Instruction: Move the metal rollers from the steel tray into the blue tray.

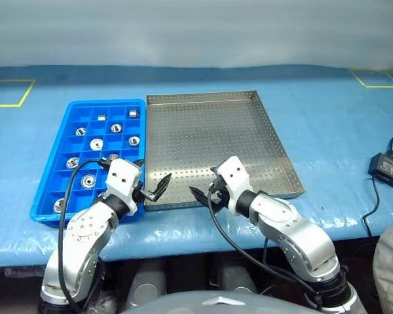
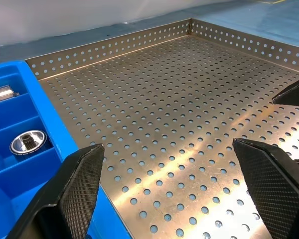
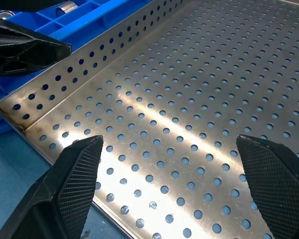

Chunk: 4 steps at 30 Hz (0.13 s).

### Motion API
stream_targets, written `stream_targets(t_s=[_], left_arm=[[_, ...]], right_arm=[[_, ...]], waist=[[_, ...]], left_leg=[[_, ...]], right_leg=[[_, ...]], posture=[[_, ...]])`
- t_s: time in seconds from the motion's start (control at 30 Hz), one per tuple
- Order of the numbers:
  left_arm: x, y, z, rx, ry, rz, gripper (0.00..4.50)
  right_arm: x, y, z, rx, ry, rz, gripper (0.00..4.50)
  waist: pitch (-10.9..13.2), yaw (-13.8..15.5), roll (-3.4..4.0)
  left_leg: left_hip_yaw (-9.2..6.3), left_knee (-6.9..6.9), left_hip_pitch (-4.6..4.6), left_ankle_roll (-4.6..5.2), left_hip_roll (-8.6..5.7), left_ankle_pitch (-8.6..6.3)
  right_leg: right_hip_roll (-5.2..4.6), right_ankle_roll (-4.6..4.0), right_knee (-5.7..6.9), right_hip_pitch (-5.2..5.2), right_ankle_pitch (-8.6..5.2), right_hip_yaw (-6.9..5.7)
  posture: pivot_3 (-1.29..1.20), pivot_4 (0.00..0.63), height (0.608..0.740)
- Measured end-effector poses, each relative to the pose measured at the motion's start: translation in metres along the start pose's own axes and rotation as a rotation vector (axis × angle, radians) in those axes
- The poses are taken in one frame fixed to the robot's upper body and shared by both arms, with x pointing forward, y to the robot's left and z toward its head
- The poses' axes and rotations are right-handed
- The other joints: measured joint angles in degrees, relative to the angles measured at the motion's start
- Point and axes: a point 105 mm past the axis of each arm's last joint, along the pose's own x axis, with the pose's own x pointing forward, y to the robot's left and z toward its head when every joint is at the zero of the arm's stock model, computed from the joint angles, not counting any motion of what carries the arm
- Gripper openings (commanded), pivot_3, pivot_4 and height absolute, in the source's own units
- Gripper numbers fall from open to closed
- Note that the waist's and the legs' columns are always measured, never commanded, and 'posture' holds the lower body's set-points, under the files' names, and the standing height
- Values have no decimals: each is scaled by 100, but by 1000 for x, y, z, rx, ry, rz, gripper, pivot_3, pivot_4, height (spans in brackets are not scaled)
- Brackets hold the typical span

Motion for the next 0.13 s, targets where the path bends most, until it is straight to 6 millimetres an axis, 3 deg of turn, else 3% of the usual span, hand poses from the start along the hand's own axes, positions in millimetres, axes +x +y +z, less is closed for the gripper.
stream_targets(t_s=[0.13], left_arm=[[-1,4,-1,-1,2,21,4476]], right_arm=[[0,0,-2,5,7,-7,4500]], waist=[[0,1,0]], left_leg=[[0,0,0,0,0,0]], right_leg=[[0,0,0,0,0,0]], posture=[[65,150,740]])
